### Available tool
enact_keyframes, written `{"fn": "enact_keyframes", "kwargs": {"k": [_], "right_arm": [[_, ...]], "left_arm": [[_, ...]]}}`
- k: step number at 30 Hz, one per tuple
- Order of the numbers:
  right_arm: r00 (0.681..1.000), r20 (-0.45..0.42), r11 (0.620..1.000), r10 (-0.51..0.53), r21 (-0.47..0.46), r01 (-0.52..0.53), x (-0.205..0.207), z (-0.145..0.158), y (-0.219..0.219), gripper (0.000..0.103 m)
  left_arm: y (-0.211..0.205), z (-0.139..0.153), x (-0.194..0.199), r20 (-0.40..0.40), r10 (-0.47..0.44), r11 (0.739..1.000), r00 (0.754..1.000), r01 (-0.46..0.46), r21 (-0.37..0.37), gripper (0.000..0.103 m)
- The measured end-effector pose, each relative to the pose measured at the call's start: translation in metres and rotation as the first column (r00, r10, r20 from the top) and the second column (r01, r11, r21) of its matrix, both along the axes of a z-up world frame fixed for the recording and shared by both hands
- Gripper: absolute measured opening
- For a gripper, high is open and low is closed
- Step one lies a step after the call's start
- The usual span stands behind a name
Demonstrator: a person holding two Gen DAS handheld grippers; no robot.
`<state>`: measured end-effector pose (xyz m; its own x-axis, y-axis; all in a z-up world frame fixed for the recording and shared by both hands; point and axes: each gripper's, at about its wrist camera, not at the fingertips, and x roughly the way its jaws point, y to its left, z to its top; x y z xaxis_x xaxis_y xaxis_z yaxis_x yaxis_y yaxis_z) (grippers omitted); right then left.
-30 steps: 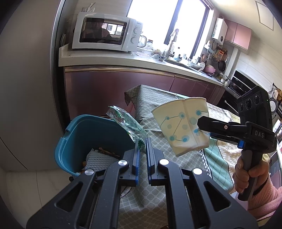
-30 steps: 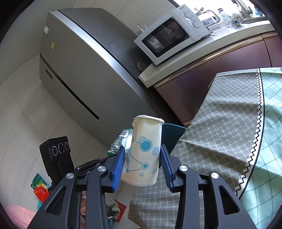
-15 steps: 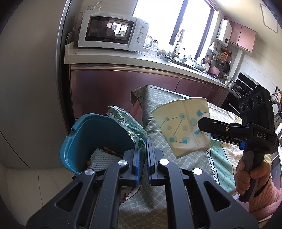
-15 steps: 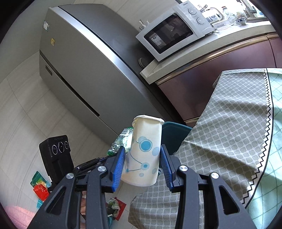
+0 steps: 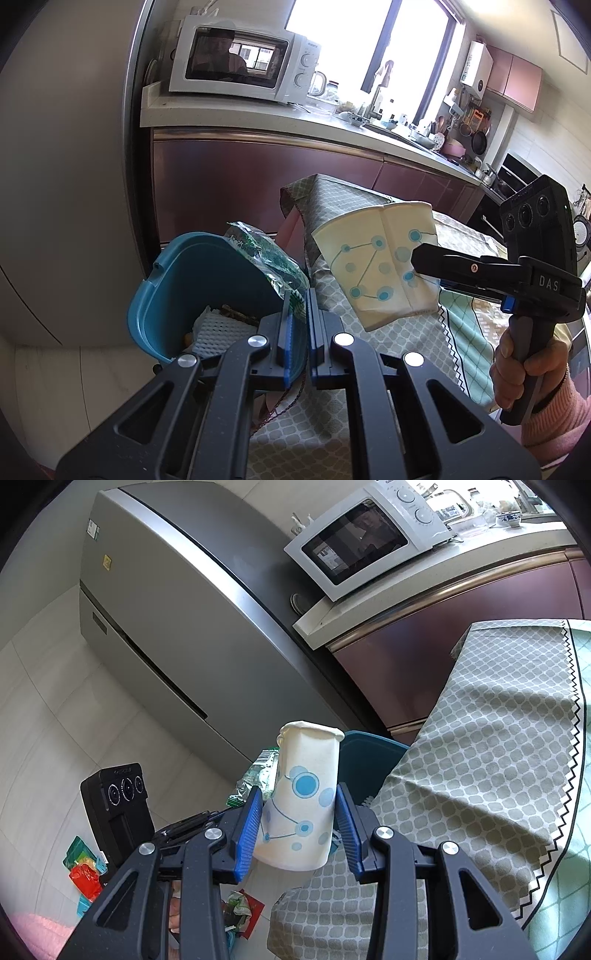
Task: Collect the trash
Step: 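Hold the wrapper and cup above the teal bin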
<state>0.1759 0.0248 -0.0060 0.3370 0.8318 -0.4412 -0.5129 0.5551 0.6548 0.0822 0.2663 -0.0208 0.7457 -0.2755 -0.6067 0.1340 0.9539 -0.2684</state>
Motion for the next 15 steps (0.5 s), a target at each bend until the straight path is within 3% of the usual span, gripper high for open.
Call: {"fn": "enact_keyframes", "kwargs": {"k": [15], "right_arm": [[1.0, -0.007, 1.0, 0.006, -0.014, -0.006, 0.006, -0.002, 0.012, 0.038]], "left_arm": [[0.003, -0.008, 0.007, -0.018, 0.019, 1.0, 1.0, -0.019, 0.002, 0.007]]}}
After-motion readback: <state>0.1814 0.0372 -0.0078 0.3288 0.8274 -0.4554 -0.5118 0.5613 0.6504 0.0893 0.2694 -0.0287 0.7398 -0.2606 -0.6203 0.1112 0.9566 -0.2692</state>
